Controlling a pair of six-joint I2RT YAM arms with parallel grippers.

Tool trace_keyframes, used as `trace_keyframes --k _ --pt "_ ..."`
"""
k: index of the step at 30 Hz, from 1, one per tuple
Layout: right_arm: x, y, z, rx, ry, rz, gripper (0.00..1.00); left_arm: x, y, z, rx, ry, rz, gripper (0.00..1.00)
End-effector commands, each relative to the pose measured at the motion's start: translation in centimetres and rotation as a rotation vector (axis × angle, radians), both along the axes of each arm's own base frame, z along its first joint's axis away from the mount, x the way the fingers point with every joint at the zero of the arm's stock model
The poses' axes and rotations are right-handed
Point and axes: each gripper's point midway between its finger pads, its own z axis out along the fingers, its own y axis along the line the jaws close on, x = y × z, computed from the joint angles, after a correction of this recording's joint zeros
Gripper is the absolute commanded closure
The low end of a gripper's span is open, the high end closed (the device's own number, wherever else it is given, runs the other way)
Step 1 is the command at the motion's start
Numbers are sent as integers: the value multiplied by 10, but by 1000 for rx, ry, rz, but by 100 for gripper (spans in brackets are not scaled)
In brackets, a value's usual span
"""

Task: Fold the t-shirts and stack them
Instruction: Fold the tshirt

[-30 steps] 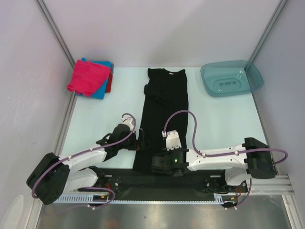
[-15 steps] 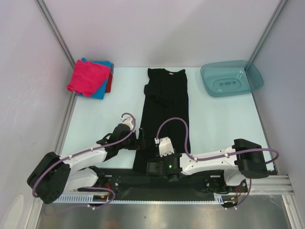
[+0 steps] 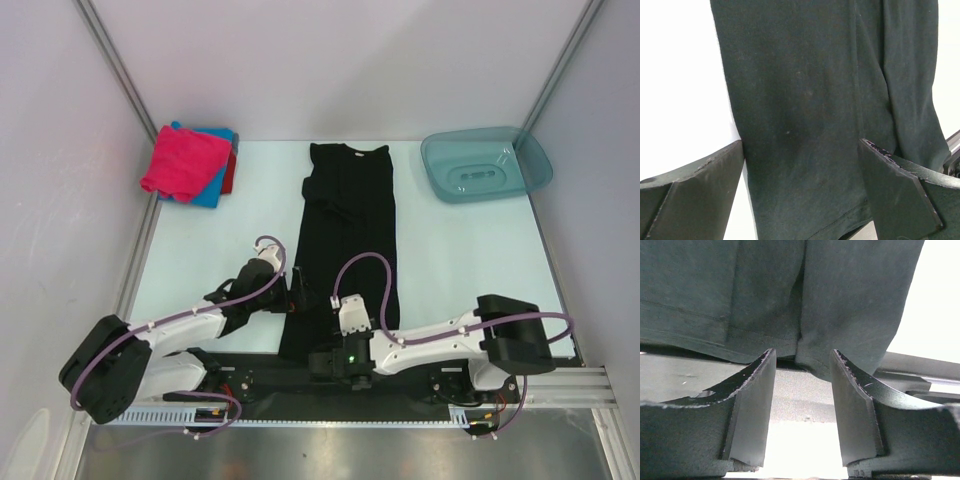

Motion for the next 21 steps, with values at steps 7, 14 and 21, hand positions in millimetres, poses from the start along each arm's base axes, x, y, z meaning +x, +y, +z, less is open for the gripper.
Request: trace_keyframes --k 7,14,21 --pt "6 -11 -18 -76 -108 -101 55 -8 10 -9 31 30 23 0" --pt "4 -22 -37 -162 -107 -118 69 -10 10 -11 30 37 23 0" --pt "4 -26 -36 -153 -118 -134 87 -10 9 -11 29 40 17 0"
